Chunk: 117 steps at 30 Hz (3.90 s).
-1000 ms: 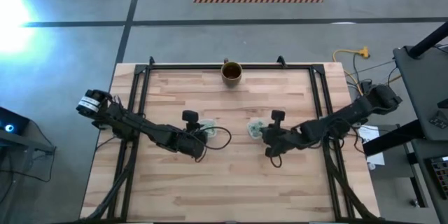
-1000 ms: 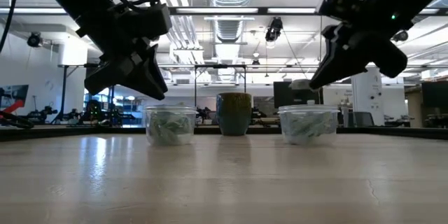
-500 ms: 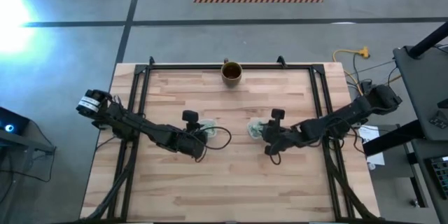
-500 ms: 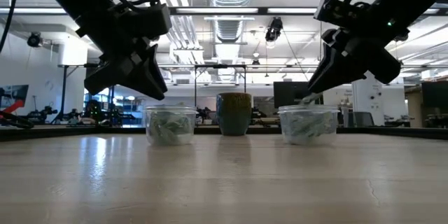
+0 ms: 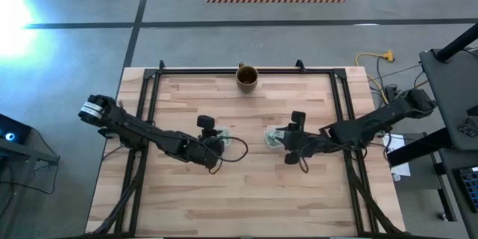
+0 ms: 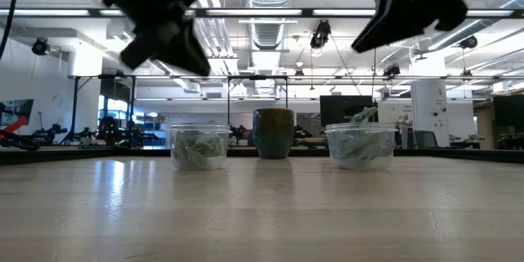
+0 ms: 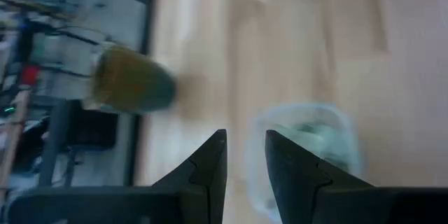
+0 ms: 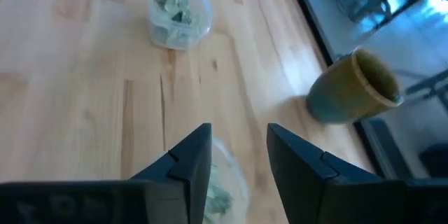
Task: Pick and place Stevia / Truvia into bins
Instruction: Return to Home Position
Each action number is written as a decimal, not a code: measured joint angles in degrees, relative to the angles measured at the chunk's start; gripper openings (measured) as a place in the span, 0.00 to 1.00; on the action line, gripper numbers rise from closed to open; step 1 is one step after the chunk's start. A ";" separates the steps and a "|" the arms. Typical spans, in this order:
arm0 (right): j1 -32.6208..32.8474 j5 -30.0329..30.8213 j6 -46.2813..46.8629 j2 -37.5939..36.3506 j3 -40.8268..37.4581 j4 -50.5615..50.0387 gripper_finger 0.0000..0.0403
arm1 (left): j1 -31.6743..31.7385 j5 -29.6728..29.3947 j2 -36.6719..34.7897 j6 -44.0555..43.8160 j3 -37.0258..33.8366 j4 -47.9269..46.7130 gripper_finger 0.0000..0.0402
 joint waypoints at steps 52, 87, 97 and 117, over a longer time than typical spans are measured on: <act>-16.72 -37.52 -13.44 -53.06 -32.42 24.39 0.21 | 0.79 34.53 -83.96 23.90 -43.85 32.32 0.20; -18.71 -35.81 -14.41 -61.19 -34.00 19.87 0.17 | 21.61 53.93 -84.05 13.05 -48.08 23.91 0.20; -18.78 -35.73 -13.74 -67.58 -42.59 30.76 0.17 | 21.61 52.52 -84.21 11.06 -53.07 31.01 0.20; -18.81 -30.24 -8.10 -66.65 -42.53 18.43 0.17 | 21.61 49.51 -83.24 8.73 -53.88 25.79 0.20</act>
